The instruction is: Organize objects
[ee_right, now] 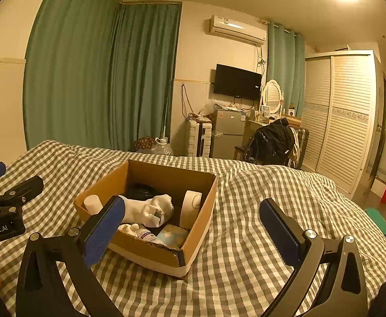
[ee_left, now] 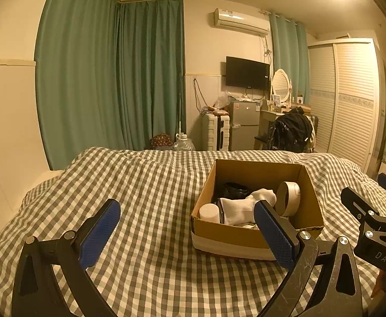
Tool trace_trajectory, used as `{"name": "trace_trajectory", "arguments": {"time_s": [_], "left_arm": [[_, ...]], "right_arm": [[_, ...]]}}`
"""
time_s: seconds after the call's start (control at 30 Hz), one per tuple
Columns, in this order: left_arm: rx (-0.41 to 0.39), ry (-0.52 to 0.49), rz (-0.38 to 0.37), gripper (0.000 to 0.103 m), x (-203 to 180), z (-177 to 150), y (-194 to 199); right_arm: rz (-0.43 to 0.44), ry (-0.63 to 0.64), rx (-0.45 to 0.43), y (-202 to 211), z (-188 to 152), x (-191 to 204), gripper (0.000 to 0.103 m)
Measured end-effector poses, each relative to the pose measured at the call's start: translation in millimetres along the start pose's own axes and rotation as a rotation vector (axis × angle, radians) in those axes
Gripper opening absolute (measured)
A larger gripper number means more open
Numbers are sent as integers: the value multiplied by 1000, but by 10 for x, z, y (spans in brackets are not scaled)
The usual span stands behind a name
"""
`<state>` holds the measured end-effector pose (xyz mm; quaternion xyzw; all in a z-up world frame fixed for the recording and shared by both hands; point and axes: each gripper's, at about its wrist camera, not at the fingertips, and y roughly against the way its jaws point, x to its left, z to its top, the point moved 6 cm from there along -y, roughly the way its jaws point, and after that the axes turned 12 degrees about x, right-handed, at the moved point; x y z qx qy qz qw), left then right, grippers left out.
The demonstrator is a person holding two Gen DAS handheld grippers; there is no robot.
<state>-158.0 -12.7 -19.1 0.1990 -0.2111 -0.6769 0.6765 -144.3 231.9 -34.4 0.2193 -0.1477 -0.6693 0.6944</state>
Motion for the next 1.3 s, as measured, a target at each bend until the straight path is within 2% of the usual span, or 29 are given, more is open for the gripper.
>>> {"name": "trace_trajectory", "arguments": {"time_s": [0.23, 1.3], "left_arm": [[-13, 2, -12, 103, -9, -4, 18], [-14, -23, 23, 103, -9, -35, -4]], "right_arm": [[-1, 4, 2, -12, -3, 20, 102], [-2, 19, 13, -34, -57, 35, 102]]}}
